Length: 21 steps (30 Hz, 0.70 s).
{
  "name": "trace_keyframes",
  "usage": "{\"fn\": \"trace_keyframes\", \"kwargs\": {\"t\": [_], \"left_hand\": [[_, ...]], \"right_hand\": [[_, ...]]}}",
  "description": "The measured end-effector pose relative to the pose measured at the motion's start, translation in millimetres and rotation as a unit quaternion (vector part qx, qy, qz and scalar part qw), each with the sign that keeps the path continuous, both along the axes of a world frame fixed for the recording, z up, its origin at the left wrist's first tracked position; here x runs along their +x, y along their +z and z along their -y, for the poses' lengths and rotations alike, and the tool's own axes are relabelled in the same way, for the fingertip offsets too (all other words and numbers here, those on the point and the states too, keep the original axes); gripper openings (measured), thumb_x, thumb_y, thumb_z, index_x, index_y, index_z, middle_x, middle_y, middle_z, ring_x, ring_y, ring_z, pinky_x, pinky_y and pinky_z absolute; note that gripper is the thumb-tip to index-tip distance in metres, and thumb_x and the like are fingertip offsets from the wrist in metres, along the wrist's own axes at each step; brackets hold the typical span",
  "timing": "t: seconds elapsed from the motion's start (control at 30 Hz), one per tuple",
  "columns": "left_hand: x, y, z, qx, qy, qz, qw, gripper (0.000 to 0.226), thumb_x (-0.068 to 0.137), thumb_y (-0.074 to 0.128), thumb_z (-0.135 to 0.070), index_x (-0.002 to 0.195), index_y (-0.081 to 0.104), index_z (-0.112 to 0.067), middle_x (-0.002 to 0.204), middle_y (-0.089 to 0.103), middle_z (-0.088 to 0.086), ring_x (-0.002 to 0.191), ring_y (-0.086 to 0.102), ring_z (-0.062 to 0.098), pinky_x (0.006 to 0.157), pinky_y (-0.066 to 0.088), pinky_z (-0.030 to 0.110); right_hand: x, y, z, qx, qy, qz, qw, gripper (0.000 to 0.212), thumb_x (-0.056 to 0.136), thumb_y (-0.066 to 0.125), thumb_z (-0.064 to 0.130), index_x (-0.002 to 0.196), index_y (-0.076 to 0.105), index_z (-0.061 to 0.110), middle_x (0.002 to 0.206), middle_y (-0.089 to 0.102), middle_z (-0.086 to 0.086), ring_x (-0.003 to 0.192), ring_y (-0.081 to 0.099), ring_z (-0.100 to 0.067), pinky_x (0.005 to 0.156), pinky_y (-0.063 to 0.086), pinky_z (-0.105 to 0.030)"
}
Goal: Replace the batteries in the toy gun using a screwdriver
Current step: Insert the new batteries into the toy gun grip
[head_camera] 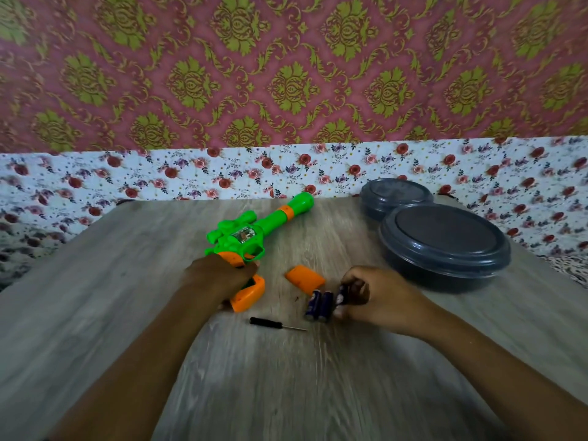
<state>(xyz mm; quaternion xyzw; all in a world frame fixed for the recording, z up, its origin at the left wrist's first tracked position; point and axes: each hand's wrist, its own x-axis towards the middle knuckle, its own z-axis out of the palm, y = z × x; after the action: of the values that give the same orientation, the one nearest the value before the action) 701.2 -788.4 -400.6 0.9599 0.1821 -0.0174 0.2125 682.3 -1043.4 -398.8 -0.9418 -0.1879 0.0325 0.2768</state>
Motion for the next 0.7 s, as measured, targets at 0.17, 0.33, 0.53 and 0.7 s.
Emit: {"fn": "trace_keyframes", "kwargs": {"t": [0.17, 0.33, 0.53, 0.7], "left_hand": [[6, 7, -11, -0.189, 0.068, 0.018, 0.979, 0.04, 0.08, 0.064, -0.05, 0.088, 0.067, -0.011, 0.069, 0.065, 0.014, 0.052, 0.062, 0.022, 0.044, 0.044, 0.022], [14, 0, -19, -0.386, 0.121, 0.109, 0.908, 0.028, 0.073, 0.076, -0.029, 0.068, 0.057, -0.009, 0.08, 0.061, 0.021, 0.075, 0.061, 0.031, 0.071, 0.053, 0.042], [23, -17, -19, -0.473, 0.118, 0.154, 0.859, 0.021, 0.076, 0.076, -0.018, 0.067, 0.059, -0.009, 0.069, 0.058, 0.016, 0.063, 0.057, 0.027, 0.065, 0.048, 0.035], [20, -24, -16, -0.476, 0.069, 0.242, 0.843, 0.042, 0.089, 0.056, -0.046, 0.093, 0.061, -0.005, 0.087, 0.067, 0.021, 0.08, 0.065, 0.033, 0.077, 0.053, 0.043]], "right_hand": [[6, 6, -1, 0.368, -0.067, -0.219, 0.901, 0.027, 0.082, 0.056, -0.005, 0.105, 0.059, 0.008, 0.074, 0.058, -0.011, 0.05, 0.053, -0.017, 0.043, 0.04, -0.025], [16, 3, -19, 0.417, -0.11, -0.199, 0.88, 0.02, 0.091, 0.048, 0.003, 0.105, 0.06, 0.007, 0.067, 0.055, -0.009, 0.046, 0.049, -0.013, 0.04, 0.036, -0.021], [33, 14, -52, 0.441, -0.116, -0.138, 0.879, 0.004, 0.086, 0.057, 0.004, 0.086, 0.059, 0.008, 0.057, 0.057, -0.007, 0.044, 0.047, -0.015, 0.039, 0.035, -0.022], [46, 18, -94, 0.475, -0.081, -0.137, 0.866, 0.008, 0.087, 0.058, 0.003, 0.093, 0.062, 0.001, 0.061, 0.056, -0.006, 0.045, 0.049, -0.01, 0.04, 0.038, -0.019]]}}
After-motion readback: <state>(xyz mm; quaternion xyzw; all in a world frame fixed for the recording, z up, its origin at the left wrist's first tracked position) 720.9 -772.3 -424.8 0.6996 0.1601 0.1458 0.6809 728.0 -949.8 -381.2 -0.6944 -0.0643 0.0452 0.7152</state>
